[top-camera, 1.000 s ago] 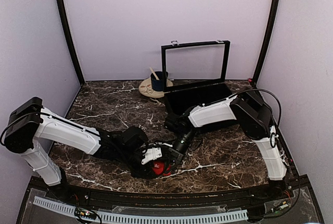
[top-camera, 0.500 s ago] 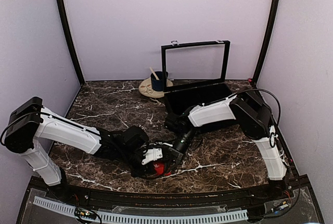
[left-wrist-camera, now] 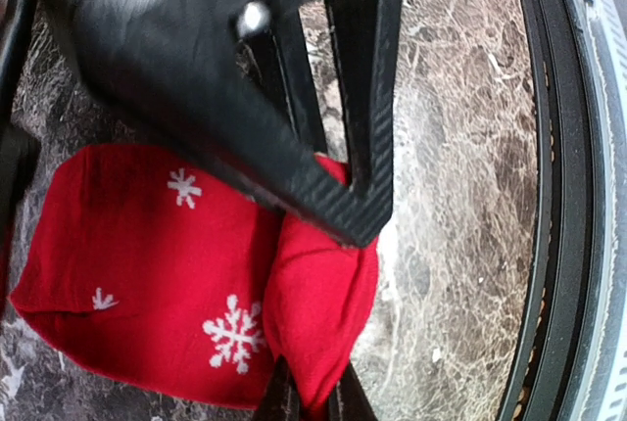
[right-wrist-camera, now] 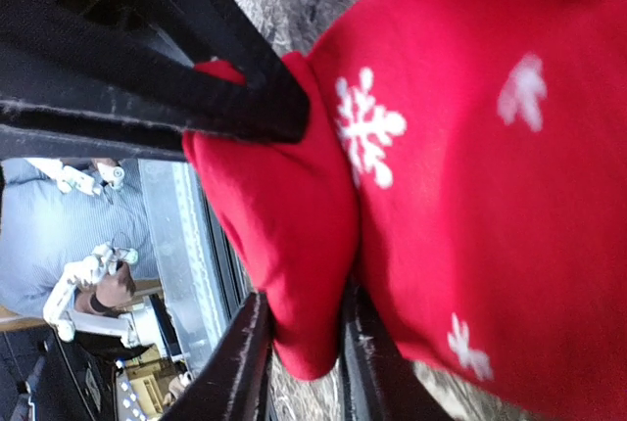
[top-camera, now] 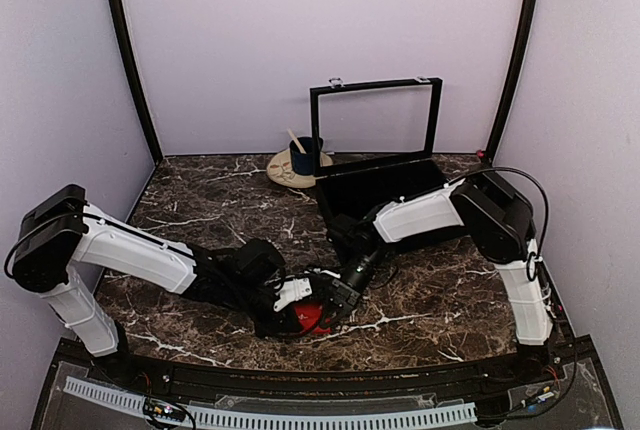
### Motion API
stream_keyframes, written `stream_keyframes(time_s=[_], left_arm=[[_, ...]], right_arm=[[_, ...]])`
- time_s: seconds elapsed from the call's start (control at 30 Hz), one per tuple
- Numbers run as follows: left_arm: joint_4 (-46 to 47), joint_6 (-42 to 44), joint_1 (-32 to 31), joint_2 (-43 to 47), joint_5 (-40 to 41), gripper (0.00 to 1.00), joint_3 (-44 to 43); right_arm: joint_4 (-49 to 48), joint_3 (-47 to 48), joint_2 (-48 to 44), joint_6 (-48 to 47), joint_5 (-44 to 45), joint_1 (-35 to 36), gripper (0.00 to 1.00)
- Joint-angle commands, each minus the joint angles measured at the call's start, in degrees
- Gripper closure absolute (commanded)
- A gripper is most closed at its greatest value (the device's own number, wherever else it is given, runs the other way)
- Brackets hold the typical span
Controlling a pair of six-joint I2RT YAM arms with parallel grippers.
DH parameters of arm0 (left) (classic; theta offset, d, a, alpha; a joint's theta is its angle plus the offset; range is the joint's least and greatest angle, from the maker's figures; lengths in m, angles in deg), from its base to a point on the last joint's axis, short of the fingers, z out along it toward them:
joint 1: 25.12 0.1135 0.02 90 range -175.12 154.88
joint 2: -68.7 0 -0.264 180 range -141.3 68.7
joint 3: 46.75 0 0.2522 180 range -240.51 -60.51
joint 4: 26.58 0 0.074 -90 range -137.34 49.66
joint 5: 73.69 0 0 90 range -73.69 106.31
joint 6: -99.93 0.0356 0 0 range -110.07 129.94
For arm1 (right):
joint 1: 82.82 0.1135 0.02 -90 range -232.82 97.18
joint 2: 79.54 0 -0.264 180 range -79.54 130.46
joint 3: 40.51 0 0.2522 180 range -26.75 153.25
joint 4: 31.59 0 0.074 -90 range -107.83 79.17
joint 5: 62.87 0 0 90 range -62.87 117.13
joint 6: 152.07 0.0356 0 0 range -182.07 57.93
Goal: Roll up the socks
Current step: Roll the sock at the center of the board.
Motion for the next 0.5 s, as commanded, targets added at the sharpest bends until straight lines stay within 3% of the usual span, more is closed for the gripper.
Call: stream_keyframes(time_s=[0.0,0.47], left_arm=[[-2.45,-2.18,0.72,-1.87,-1.00,1.00,0.96],[-4.54,-4.35,2.53,-4.35,-5.82,1.00,-1.35]], right_arm=[[-2.32,-3.83,-1.56,1.49,3.05,-2.19,0.74],[-15.50,-14.87,-10.77,8.74,6.18,-4.63,0.71]])
